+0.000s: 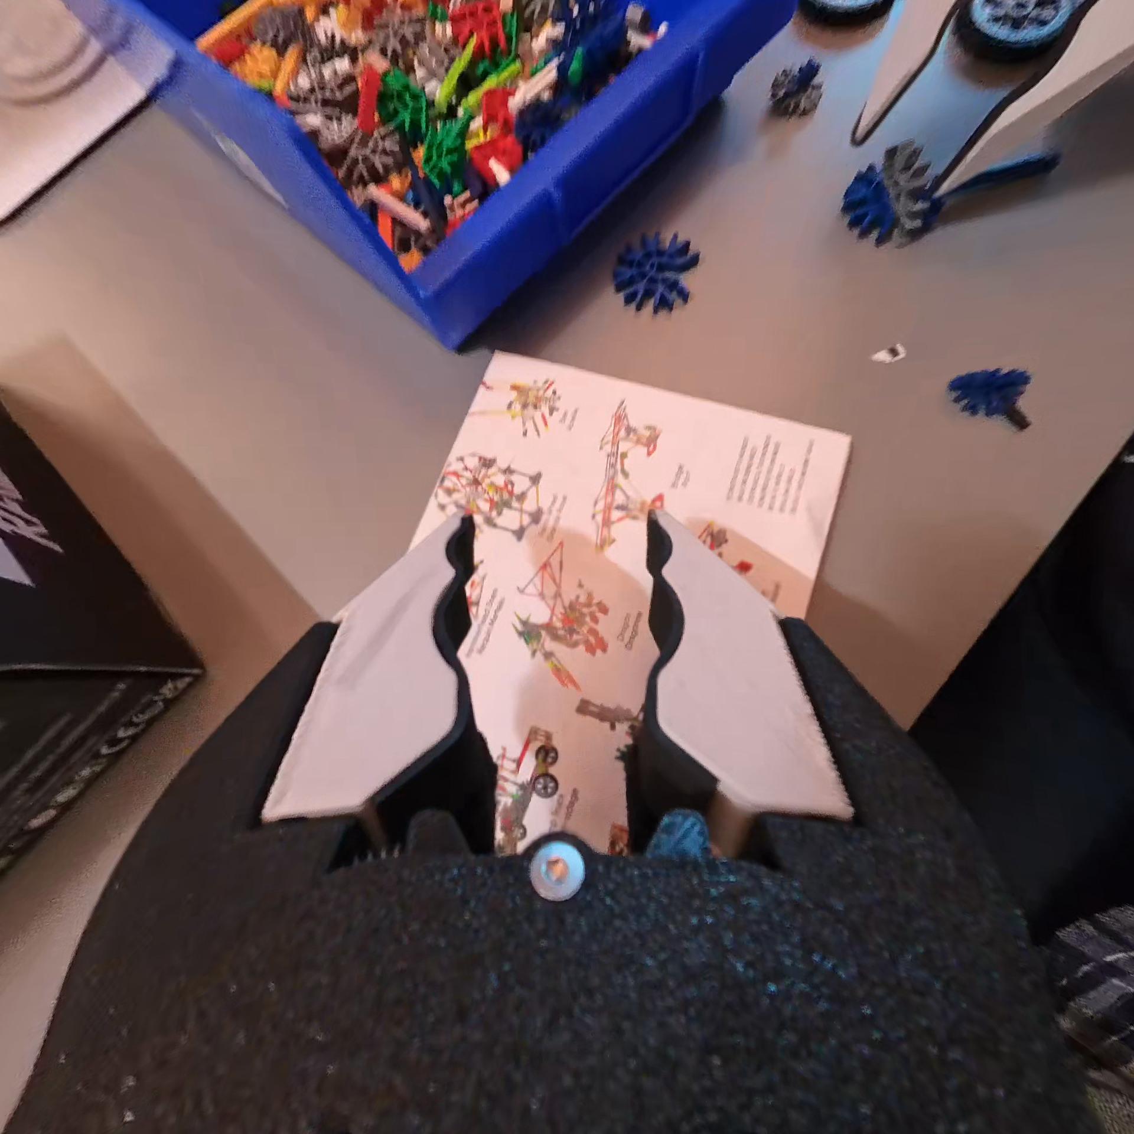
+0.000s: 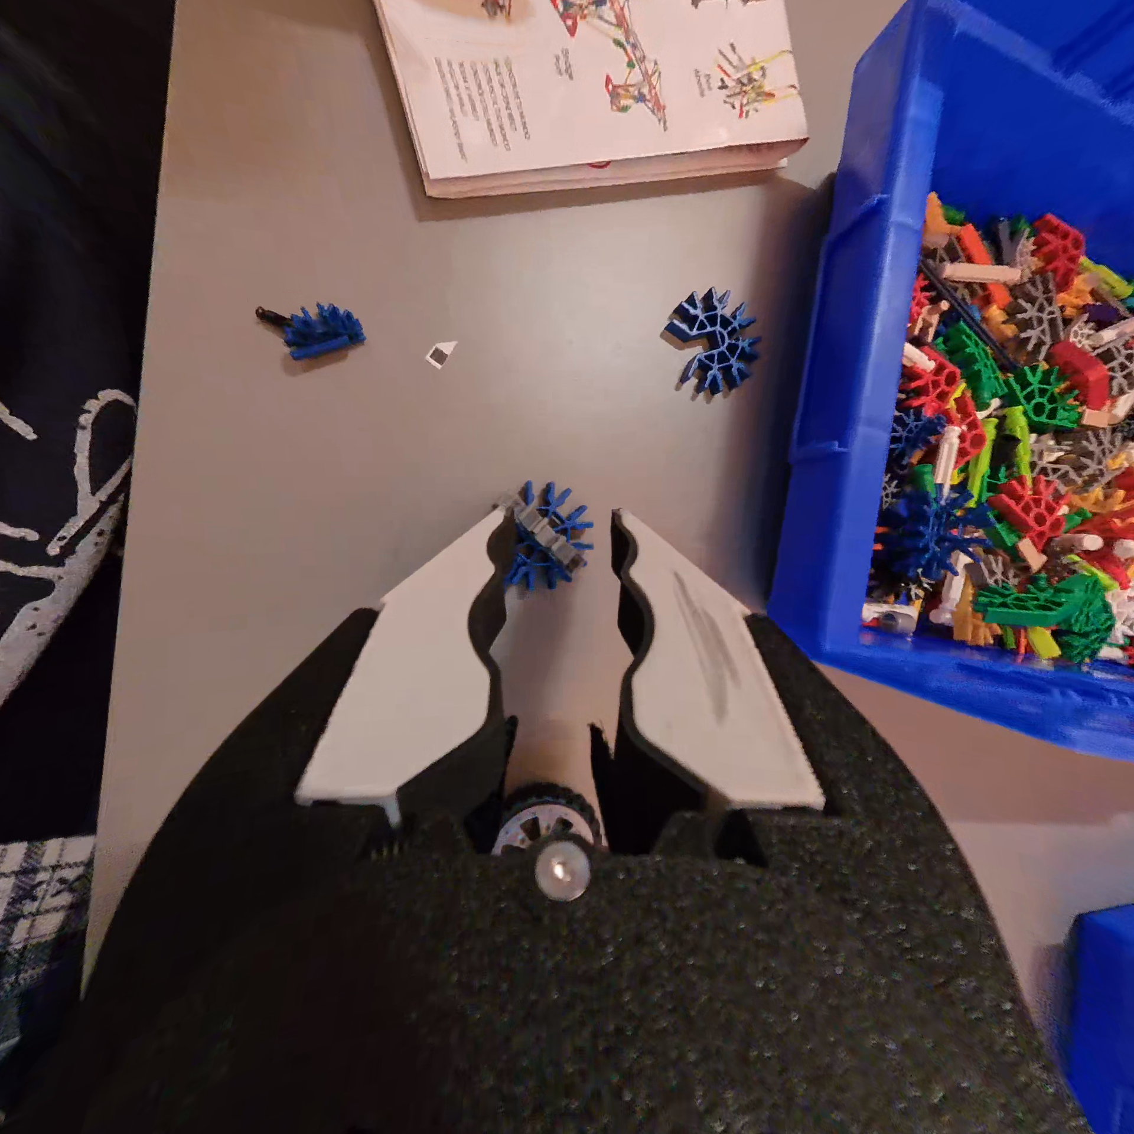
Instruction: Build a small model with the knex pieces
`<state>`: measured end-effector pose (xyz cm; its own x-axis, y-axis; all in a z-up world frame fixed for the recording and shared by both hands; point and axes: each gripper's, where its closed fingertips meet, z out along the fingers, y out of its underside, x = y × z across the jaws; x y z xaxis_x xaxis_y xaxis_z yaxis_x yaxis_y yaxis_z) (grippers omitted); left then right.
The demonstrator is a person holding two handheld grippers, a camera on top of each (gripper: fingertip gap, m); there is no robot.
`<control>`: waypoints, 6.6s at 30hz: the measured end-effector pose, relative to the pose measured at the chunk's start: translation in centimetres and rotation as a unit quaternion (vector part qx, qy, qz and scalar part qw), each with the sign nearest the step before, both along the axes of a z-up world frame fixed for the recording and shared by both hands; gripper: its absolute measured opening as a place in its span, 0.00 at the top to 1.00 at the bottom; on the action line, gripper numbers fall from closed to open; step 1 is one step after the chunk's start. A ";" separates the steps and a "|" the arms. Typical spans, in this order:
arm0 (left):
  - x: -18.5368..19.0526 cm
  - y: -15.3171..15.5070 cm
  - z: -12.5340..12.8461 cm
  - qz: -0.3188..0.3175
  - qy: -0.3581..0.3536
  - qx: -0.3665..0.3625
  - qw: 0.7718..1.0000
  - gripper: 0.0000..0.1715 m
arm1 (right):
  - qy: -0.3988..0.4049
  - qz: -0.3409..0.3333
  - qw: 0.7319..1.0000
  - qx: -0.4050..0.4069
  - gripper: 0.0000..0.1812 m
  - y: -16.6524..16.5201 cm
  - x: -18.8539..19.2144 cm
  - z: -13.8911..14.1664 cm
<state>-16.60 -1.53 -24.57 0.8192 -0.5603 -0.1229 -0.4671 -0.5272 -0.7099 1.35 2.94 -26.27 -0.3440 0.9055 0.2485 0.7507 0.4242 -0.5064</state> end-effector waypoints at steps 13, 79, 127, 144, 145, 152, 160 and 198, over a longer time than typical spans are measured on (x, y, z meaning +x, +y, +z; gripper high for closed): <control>-0.3 -0.8 -3.2 -0.002 0.003 -0.013 1.000 0.70 | -0.030 -0.001 0.999 -0.025 0.96 0.3 0.0 -0.9; -0.3 -0.8 -3.3 -0.004 -0.016 -0.007 1.000 0.70 | -0.059 -0.029 0.993 -0.102 0.77 -0.9 3.4 -1.0; -0.2 -0.7 -3.3 0.000 -0.017 -0.008 1.000 0.70 | -0.075 -0.001 0.986 -0.147 0.75 -5.6 6.4 -1.0; -0.2 -0.7 -3.3 0.001 -0.019 -0.008 1.000 0.70 | -0.019 -0.002 0.994 -0.107 0.81 -4.4 3.6 -1.4; -0.2 -0.7 -3.3 0.001 -0.019 -0.008 1.000 0.70 | -0.019 -0.013 0.994 -0.108 0.81 -4.1 3.6 -1.5; -0.2 -0.7 -3.3 0.002 -0.019 -0.008 1.000 0.70 | -0.017 -0.098 0.987 -0.125 0.81 -2.8 3.6 -1.5; -0.2 -0.6 -3.3 0.004 -0.017 -0.007 1.000 0.70 | -0.014 -0.096 0.987 -0.125 0.78 -3.5 3.7 -1.3; -0.2 -0.6 -3.3 0.006 -0.019 -0.009 1.000 0.70 | -0.019 -0.124 0.983 -0.135 0.72 -3.3 4.5 -1.8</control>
